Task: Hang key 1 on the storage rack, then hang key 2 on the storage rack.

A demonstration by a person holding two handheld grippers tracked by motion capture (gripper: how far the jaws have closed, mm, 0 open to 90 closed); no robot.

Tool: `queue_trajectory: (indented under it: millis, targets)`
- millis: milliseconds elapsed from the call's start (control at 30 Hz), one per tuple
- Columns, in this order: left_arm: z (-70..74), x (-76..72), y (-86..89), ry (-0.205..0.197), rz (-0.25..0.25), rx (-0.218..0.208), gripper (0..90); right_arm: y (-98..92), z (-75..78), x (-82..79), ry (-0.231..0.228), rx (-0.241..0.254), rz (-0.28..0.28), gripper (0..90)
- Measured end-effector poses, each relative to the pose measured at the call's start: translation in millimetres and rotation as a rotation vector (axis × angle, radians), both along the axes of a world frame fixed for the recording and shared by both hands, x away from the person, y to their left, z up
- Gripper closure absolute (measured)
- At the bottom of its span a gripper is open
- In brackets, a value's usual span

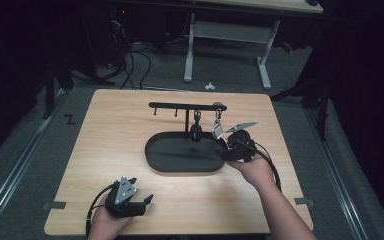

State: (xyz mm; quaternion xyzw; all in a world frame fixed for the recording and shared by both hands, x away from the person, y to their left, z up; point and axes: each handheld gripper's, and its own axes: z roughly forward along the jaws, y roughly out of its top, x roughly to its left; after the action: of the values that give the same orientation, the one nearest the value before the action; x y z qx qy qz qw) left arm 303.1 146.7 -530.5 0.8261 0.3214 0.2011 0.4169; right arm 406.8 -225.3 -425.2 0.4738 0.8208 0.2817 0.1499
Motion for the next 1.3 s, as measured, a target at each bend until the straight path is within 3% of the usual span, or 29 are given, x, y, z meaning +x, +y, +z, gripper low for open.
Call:
queue_trajectory:
  millis: [133,167,333,467,533,567,600,667,800,833,933,1033,1167,1233,1300]
  targets:
    - [-0.8,3.3,-3.7,0.001,-0.001,-0.01,19.2,-9.2,-17.2,-14.5,-0.026,0.008,-0.02,29.7]
    - [-0.8,3.8,-4.7,0.0,-0.004,-0.007,19.0,-16.5,-27.2,-22.9,-0.06,0.013,-0.022,23.8]
    - [2.3,2.9,-9.9,-0.017,-0.014,-0.013,18.7,-31.3,-49.3,-41.9,-0.09,0.037,-0.043,19.1]
    - [7.7,1.0,-14.2,-0.039,-0.027,-0.023,18.3,-49.1,-67.4,-64.9,-0.109,0.133,-0.095,16.3]
    - [9.5,0.5,-16.1,-0.036,-0.04,-0.028,17.6,-56.4,-72.2,-76.4,-0.134,0.152,-0.113,15.1]
    - [9.9,0.2,-17.2,-0.032,-0.047,-0.03,16.4,-61.0,-75.4,-86.9,-0.177,0.152,-0.128,11.6]
    - [10.4,-0.2,-18.5,-0.032,-0.049,-0.028,16.4,-61.0,-75.4,-86.9,-0.177,0.152,-0.128,11.6]
    - [12.3,-1.3,-20.3,-0.037,-0.054,-0.024,16.0,-64.5,-77.6,-97.2,-0.211,0.09,-0.172,3.1]
    - [16.6,-1.5,-24.5,-0.048,-0.042,-0.045,16.0,-71.9,-81.0,-121.0,-0.28,0.081,-0.211,1.2]
    - [17.5,-1.1,-25.5,-0.048,-0.04,-0.053,16.0,-72.7,-83.1,-126.8,-0.3,0.07,-0.193,1.0]
    - [20.4,0.0,-30.6,-0.046,-0.037,-0.083,16.0,-75.1,-86.2,-133.9,-0.302,0.047,-0.153,0.9]
    - [19.5,-0.5,-36.6,-0.045,-0.059,-0.088,16.0,-81.0,-85.4,-132.7,-0.288,0.088,-0.168,0.9]
    - [17.8,-2.3,-36.2,-0.043,-0.08,-0.078,15.9,-81.7,-84.8,-129.3,-0.298,0.107,-0.187,1.0]
    - [19.5,-4.5,-31.9,-0.043,-0.085,-0.102,16.0,-78.6,-86.3,-128.3,-0.295,0.11,-0.19,1.1]
    - [21.7,-7.1,-29.7,-0.055,-0.087,-0.093,16.2,-76.0,-87.5,-127.2,-0.296,0.111,-0.186,1.1]
